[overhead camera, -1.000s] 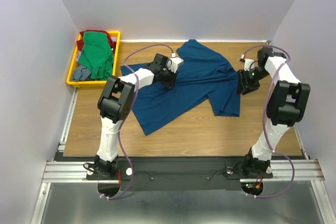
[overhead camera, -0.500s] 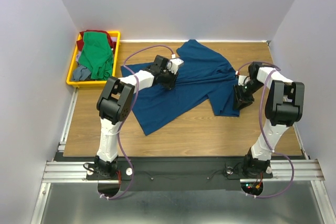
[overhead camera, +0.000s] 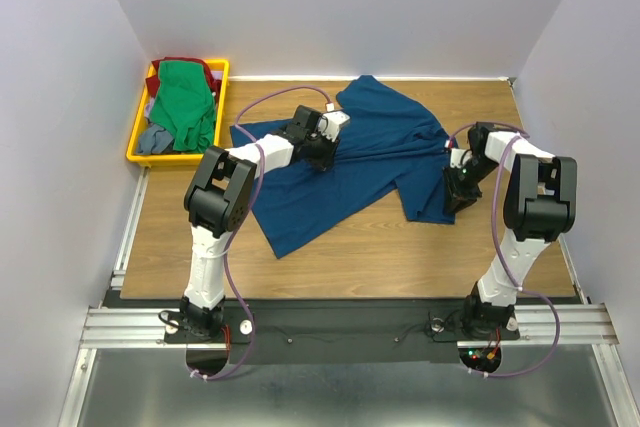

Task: Fold and stack the t-shirts
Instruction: Flatten the tshirt out

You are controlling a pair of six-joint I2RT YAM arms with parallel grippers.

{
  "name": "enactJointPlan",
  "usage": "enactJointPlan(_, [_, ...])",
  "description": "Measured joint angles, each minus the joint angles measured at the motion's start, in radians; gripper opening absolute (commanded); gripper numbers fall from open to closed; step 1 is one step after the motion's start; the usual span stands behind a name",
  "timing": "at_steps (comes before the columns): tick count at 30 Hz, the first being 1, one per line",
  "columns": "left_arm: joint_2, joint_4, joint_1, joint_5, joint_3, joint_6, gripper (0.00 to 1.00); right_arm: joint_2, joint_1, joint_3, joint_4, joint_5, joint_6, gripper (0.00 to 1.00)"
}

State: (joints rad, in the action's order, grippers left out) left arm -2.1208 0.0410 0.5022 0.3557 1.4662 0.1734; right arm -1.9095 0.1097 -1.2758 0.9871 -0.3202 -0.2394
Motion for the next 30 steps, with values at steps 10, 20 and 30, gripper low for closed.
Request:
enactJointPlan(10, [0.0,0.0,0.001,-0.02,0.0,-0.002,0.32,0.003,0.0,0.002,-0.001,0.01,0.001,0.01])
enactJointPlan(20, [0.0,-0.001,0.002,-0.031,0.0,-0.003,0.32,0.071,-0.001,-0.002,0.011,0.01,0.0,0.31])
enactJointPlan(30, [0.0,-0.003,0.002,-0.035,0.0,-0.01,0.32,0.115,-0.076,-0.004,0.014,0.09,0.027,0.34])
